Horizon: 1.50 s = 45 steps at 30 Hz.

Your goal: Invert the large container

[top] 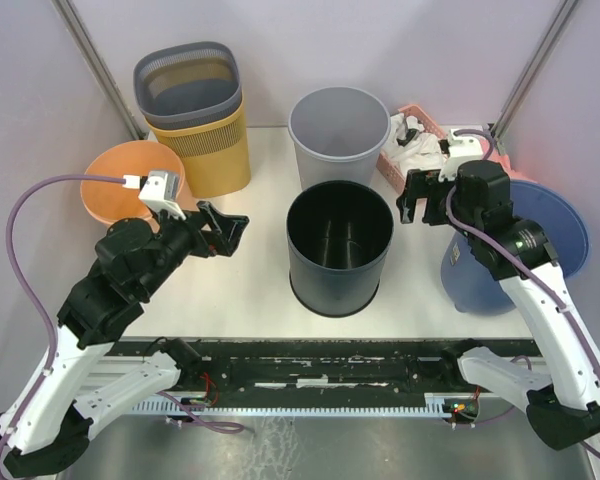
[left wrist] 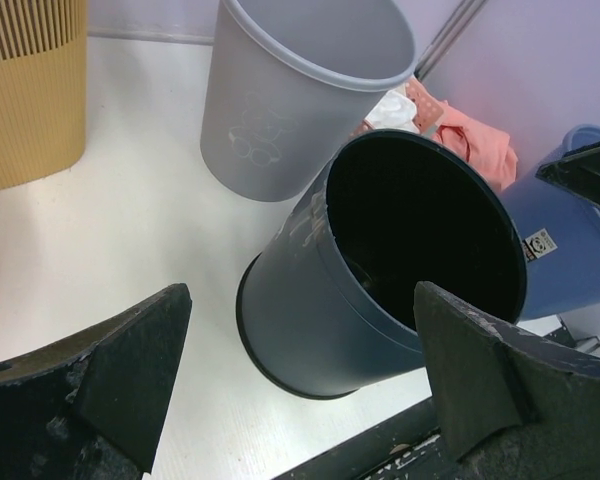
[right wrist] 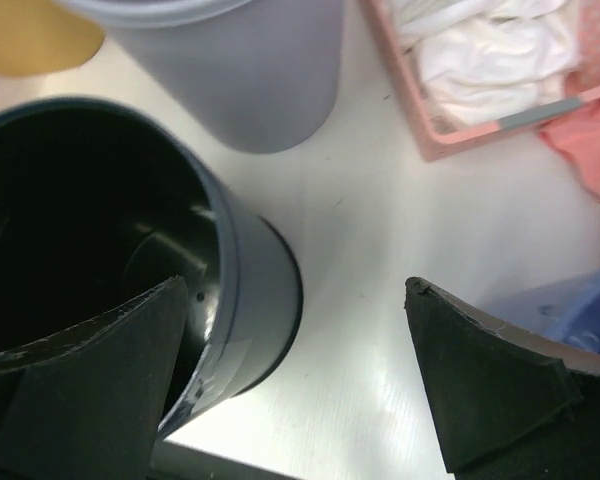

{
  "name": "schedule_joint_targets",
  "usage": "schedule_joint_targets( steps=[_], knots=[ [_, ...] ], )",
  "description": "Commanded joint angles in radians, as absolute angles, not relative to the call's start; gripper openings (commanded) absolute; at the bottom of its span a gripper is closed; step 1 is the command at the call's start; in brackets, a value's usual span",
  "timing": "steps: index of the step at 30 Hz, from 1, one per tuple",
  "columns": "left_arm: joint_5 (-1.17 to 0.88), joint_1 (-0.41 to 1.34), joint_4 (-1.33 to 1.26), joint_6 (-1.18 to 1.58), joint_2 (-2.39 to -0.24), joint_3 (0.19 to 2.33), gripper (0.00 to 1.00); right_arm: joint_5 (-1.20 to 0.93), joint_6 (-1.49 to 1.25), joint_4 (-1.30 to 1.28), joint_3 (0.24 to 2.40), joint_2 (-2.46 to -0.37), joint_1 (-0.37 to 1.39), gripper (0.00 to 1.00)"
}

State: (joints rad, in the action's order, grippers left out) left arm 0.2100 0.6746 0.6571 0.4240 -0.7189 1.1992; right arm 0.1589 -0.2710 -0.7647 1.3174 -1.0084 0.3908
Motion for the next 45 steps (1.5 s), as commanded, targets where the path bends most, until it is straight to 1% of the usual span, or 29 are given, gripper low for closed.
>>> schedule_joint_targets(
  steps=[1,5,8,10,16,20,23,25,27,29,32,35,36,40,43,45],
  knots=[
    [0.191,0.676,0.631,0.375,-0.726,1.259,0.99,-0.065,-0.225,-0.786,1.318,-1.030,0.389,0.99],
    [0.215,0.677,0.629,0.332,-0.775,1.408,0.99,-0.271,-0.222,-0.792,1.311,-1.055,0.390,0.99],
    [0.195,0.677,0.621,0.317,-0.801,1.467,0.99,-0.326,-0.274,-0.777,1.302,-1.065,0.390,0.99],
    [0.191,0.676,0.607,0.318,-0.804,1.462,0.99,-0.317,-0.308,-0.764,1.292,-1.064,0.390,0.99],
    [0.167,0.676,0.591,0.330,-0.809,1.428,0.99,-0.382,-0.420,-0.654,1.215,-1.063,0.391,0.99],
    [0.162,0.677,0.594,0.331,-0.806,1.426,0.99,-0.485,-0.574,-0.464,1.111,-1.061,0.412,0.99],
    [0.163,0.677,0.595,0.332,-0.808,1.430,0.99,-0.504,-0.711,-0.266,1.038,-1.085,0.484,0.99],
    [0.160,0.678,0.596,0.332,-0.811,1.435,0.99,-0.471,-0.781,-0.137,1.021,-1.132,0.562,0.99],
    [0.162,0.677,0.610,0.329,-0.820,1.451,0.99,-0.408,-0.819,-0.062,1.035,-1.199,0.673,0.99],
    [0.174,0.677,0.631,0.321,-0.830,1.475,0.99,-0.363,-0.838,-0.027,1.088,-1.286,0.766,0.99],
    [0.188,0.677,0.658,0.319,-0.834,1.505,0.99,-0.361,-0.837,-0.027,1.224,-1.430,0.867,0.99],
    [0.214,0.676,0.671,0.327,-0.823,1.512,0.99,-0.354,-0.794,-0.102,1.345,-1.498,0.896,0.99],
    [0.217,0.678,0.678,0.327,-0.818,1.515,0.99,-0.320,-0.764,-0.139,1.364,-1.493,0.897,0.99],
    [0.184,0.677,0.726,0.291,-0.819,1.504,0.99,0.003,-0.568,-0.435,1.448,-1.376,0.904,0.99],
    [0.226,0.677,0.766,0.269,-0.848,1.477,0.99,0.313,-0.448,-0.591,1.449,-1.243,0.902,0.99],
    [0.198,0.676,0.767,0.266,-0.878,1.474,0.99,0.587,-0.373,-0.703,1.443,-1.153,0.898,0.99]
  ],
)
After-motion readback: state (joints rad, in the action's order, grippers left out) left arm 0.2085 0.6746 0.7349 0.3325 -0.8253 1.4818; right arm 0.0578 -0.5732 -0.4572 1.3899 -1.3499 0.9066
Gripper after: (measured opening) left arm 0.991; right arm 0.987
